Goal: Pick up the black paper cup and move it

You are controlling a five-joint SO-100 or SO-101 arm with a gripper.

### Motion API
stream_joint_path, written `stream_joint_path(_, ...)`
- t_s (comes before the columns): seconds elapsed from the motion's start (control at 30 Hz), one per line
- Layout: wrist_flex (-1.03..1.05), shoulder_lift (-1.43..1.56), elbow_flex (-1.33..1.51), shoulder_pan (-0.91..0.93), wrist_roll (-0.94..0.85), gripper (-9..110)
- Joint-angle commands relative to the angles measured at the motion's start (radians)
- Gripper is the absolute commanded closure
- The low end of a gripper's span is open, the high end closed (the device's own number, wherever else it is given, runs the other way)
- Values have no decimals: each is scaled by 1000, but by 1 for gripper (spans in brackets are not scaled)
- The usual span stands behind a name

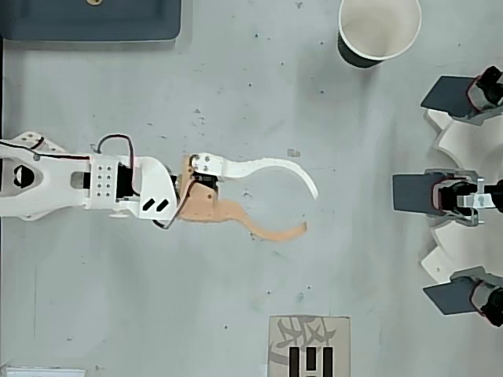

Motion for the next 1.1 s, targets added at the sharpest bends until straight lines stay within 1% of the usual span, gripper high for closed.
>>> stream_joint_path(0.0,-28,81,29,-21,-8,95)
stream_joint_path(0.43,-51,284,262,-63,5,84)
stream_joint_path(0.8,-64,374,379,-124,6,76)
stream_joint_path(0.9,-64,393,408,-135,6,73)
stream_joint_path(1.07,-66,402,430,-156,8,63)
